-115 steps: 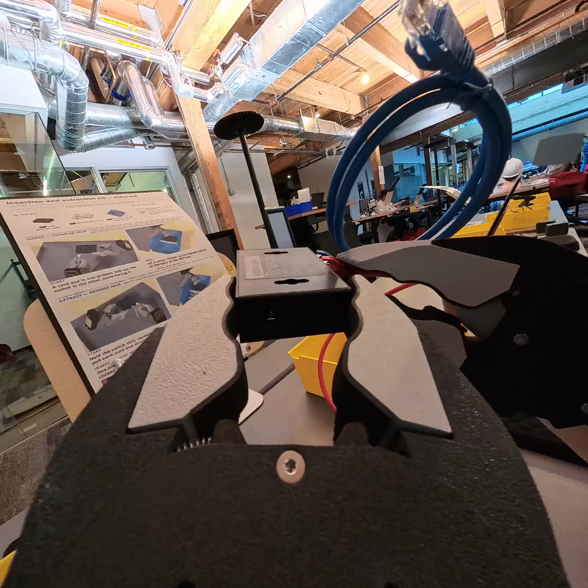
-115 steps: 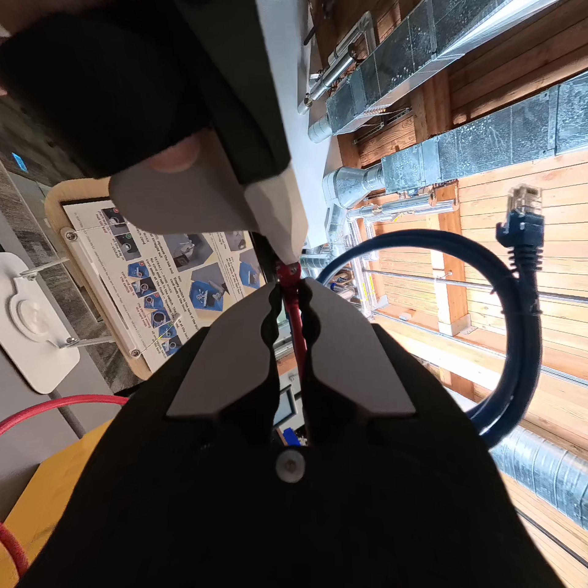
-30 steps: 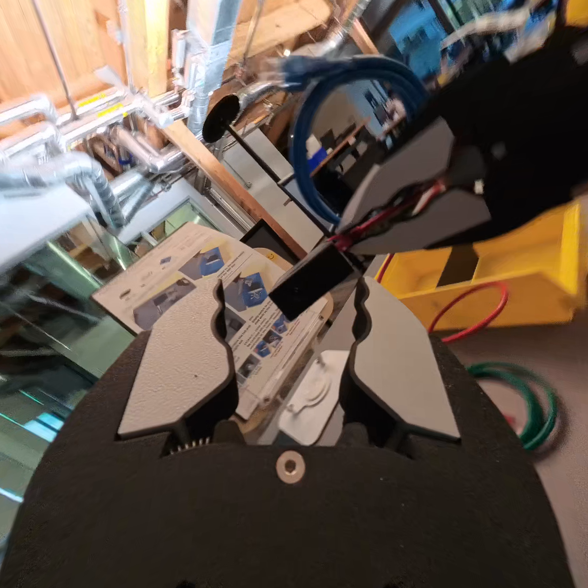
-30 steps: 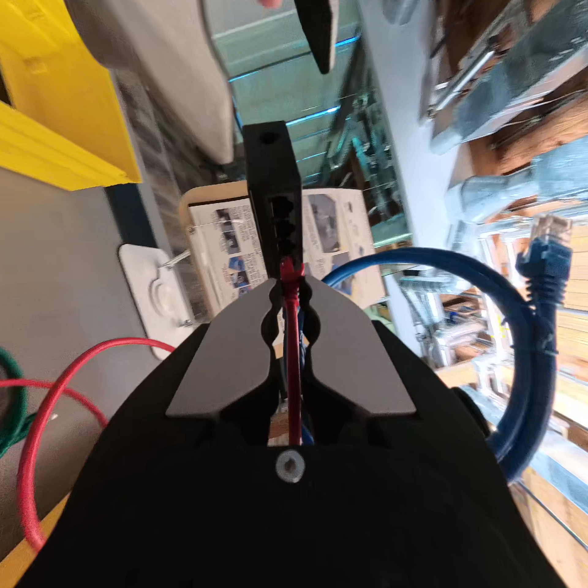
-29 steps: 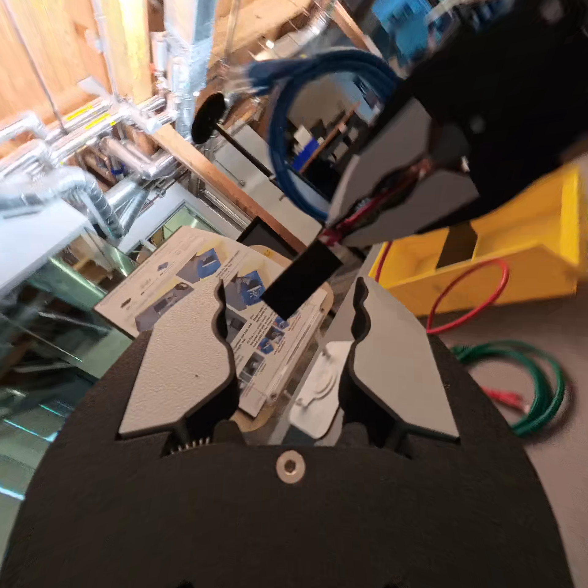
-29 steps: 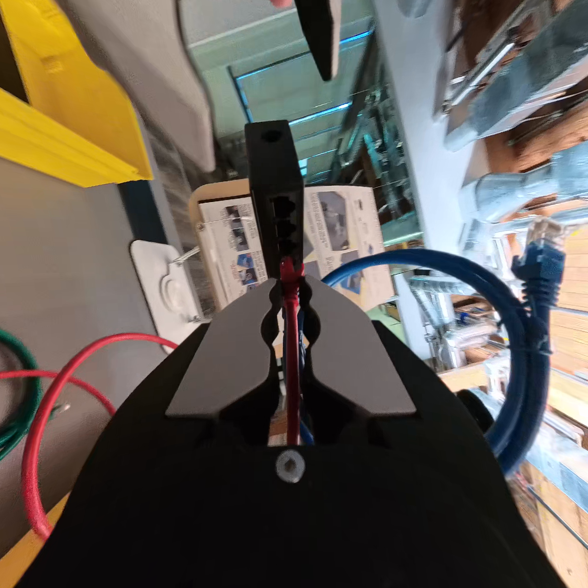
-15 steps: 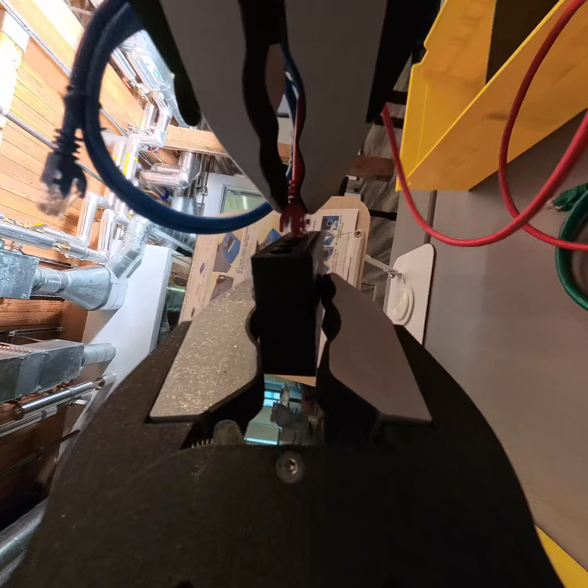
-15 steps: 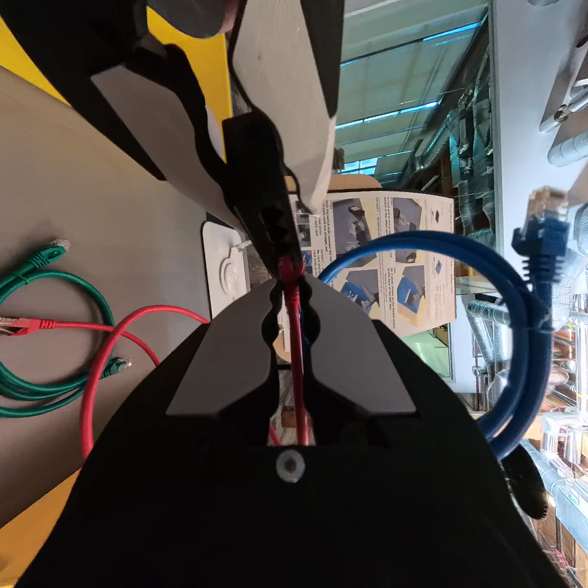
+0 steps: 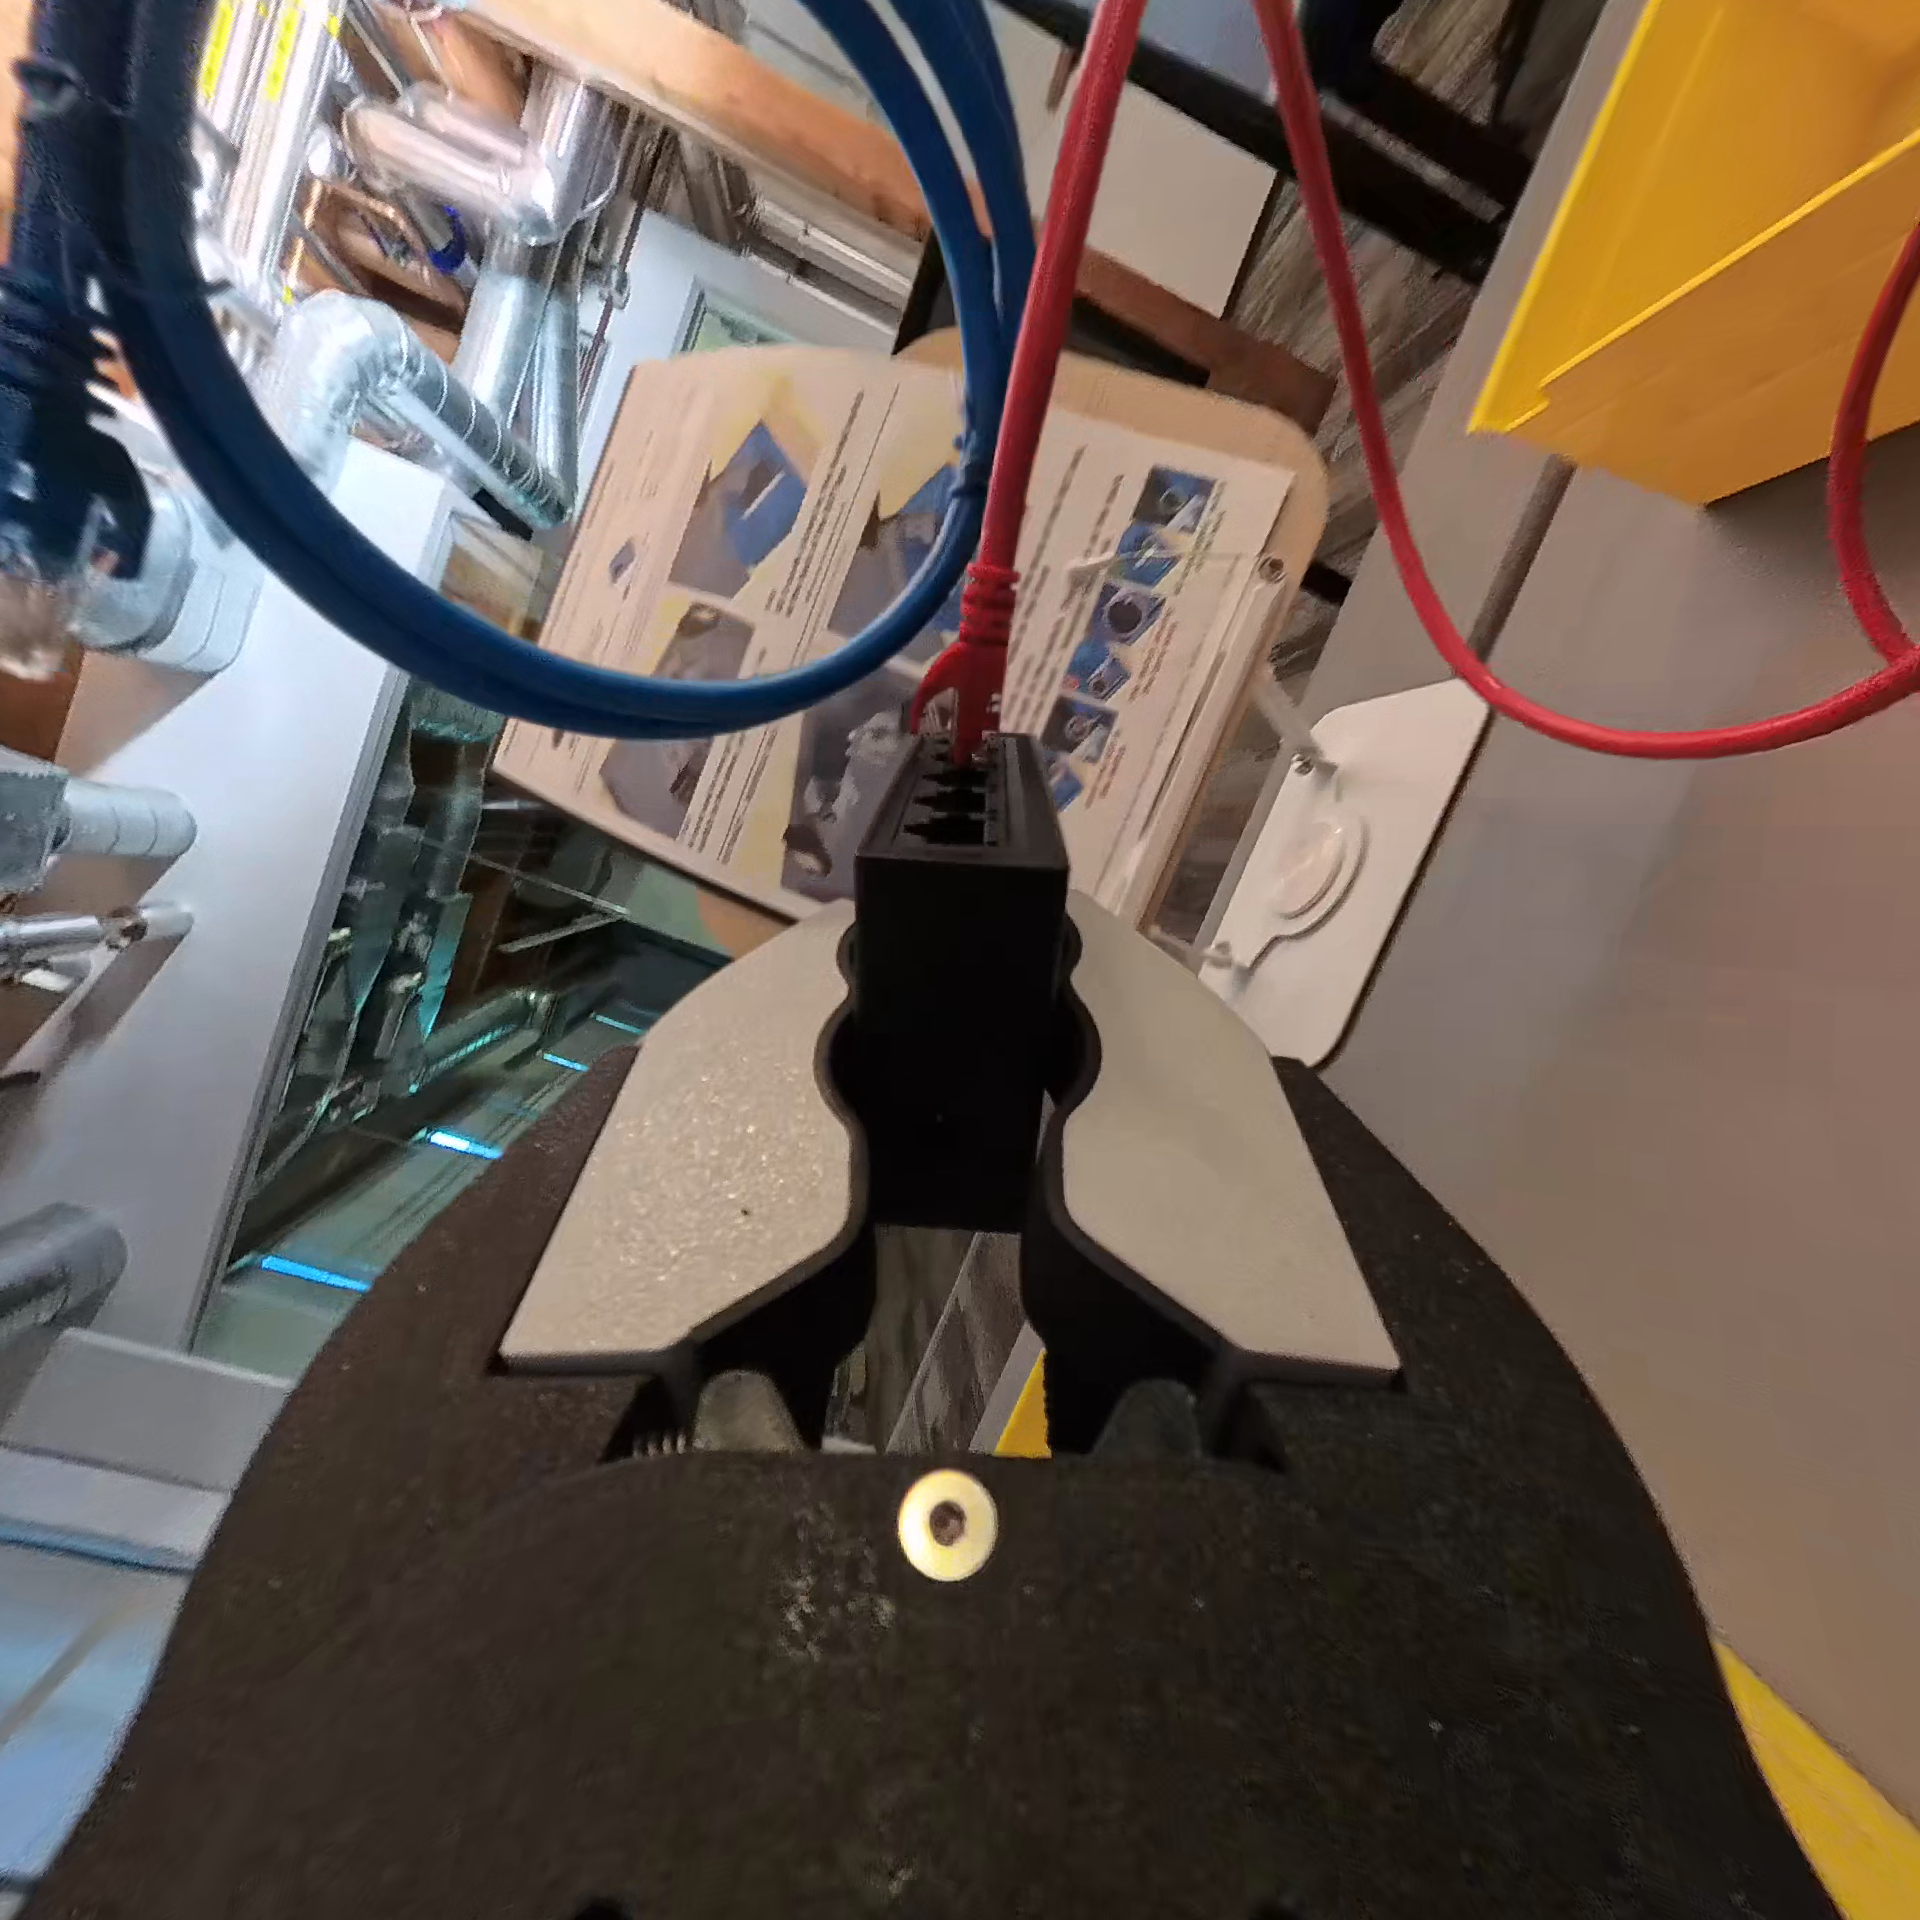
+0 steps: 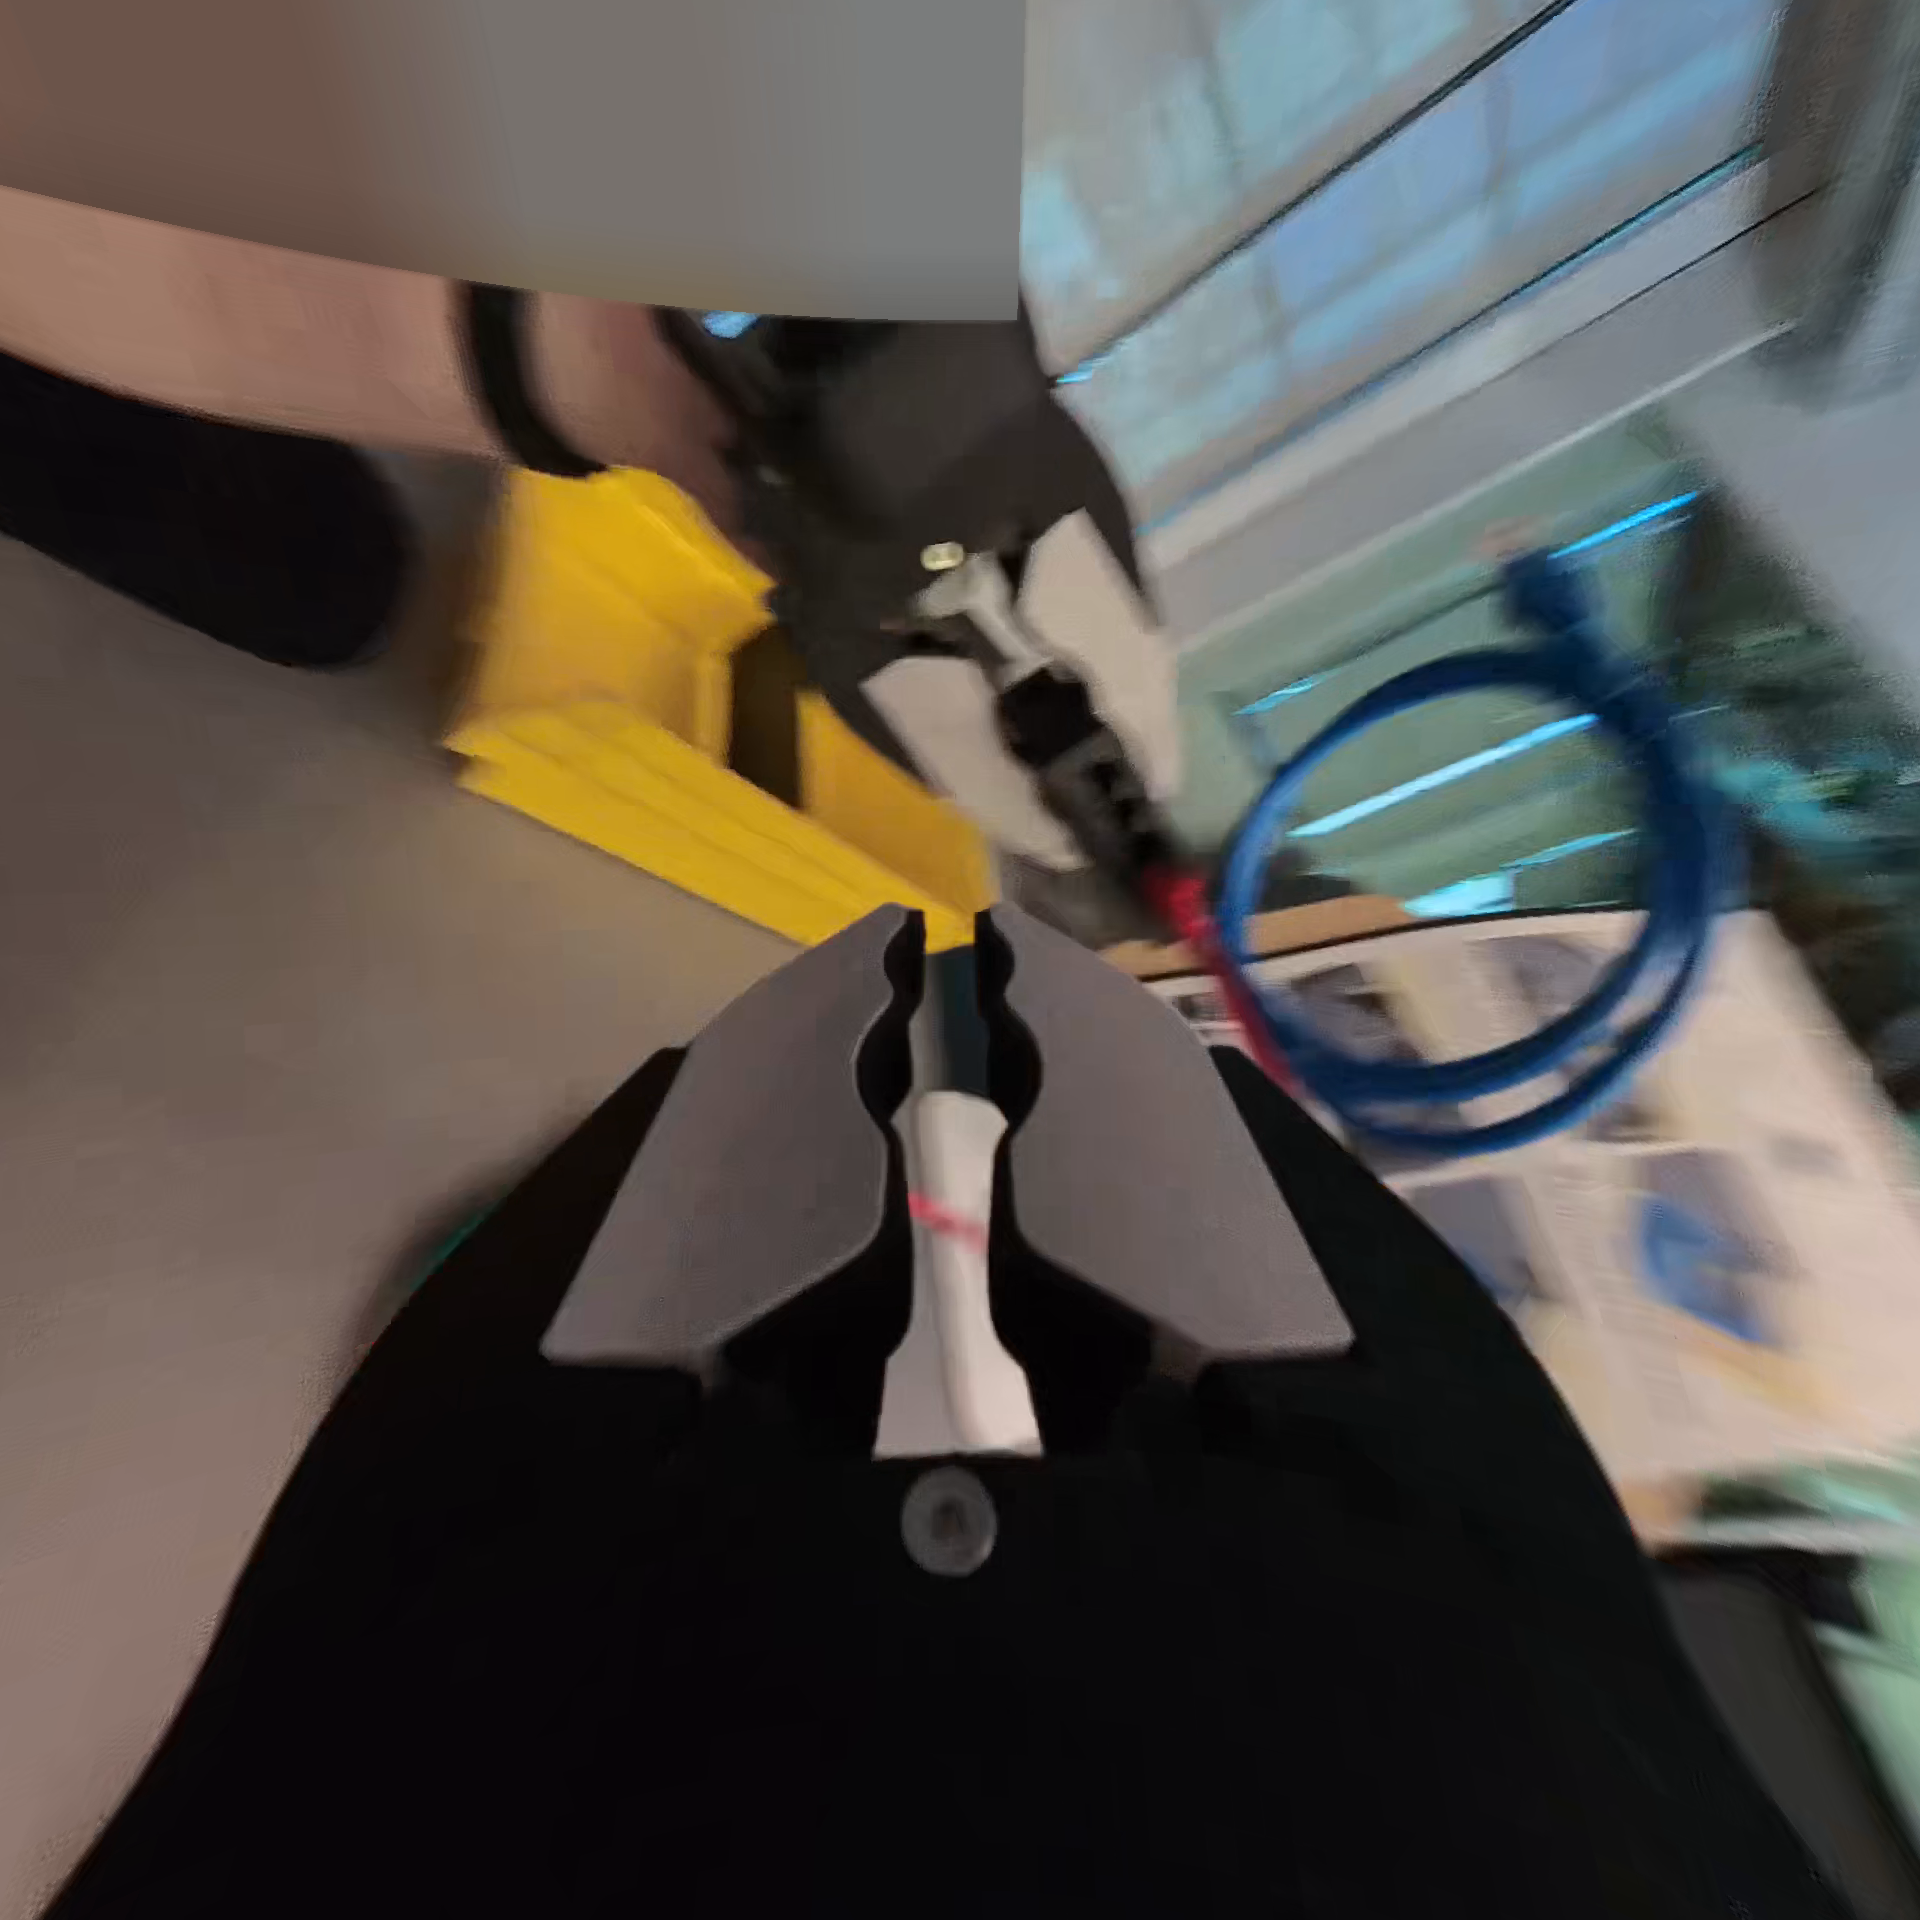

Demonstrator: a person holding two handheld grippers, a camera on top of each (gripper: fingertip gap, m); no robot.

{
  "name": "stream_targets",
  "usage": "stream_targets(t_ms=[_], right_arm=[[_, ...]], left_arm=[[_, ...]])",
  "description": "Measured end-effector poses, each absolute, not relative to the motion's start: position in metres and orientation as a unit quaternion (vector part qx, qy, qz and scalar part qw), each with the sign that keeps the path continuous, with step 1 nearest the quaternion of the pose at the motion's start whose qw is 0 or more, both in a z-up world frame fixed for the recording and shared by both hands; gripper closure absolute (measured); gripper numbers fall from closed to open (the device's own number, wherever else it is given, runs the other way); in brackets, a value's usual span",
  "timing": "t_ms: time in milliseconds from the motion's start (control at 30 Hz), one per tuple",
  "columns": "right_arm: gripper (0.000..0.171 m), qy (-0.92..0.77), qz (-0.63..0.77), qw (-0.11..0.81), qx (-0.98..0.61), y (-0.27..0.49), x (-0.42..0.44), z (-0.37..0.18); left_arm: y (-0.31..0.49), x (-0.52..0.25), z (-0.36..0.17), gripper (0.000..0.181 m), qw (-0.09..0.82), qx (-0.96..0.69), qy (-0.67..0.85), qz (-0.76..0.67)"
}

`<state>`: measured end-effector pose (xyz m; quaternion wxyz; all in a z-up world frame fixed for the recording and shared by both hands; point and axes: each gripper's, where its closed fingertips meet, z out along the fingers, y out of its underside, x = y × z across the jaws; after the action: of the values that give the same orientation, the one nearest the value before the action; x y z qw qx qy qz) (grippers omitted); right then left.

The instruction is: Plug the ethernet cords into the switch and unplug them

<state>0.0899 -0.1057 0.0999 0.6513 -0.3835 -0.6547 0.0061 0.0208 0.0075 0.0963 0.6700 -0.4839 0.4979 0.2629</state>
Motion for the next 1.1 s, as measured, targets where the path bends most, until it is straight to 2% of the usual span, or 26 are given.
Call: stream_targets(t_ms=[100, 267, 400, 567, 833, 1100], right_arm=[[0.161, -0.686, 0.114, 0.565, -0.444, -0.117, 0.088, 0.071], [0.161, -0.591, 0.142, 0.534, -0.588, -0.079, 0.079, 0.006], [0.161, -0.535, 0.144, 0.487, -0.675, -0.06, 0.067, -0.074], [0.154, -0.506, 0.06, 0.439, -0.74, -0.026, 0.066, -0.132], [0.148, -0.45, 0.041, 0.39, -0.802, -0.011, 0.071, -0.149], [0.151, -0.443, 0.063, 0.379, -0.81, -0.015, 0.073, -0.153]], left_arm=[[0.015, -0.006, 0.108, 0.151, 0.673, -0.504, 0.469, 0.272], [0.015, -0.029, 0.123, 0.151, 0.687, -0.52, 0.438, 0.257], [0.016, -0.029, 0.123, 0.151, 0.684, -0.519, 0.442, 0.259], [0.017, -0.032, 0.122, 0.152, 0.681, -0.525, 0.441, 0.257], [0.014, -0.031, 0.126, 0.152, 0.688, -0.523, 0.442, 0.239], [0.01, -0.028, 0.13, 0.151, 0.702, -0.508, 0.443, 0.229]])
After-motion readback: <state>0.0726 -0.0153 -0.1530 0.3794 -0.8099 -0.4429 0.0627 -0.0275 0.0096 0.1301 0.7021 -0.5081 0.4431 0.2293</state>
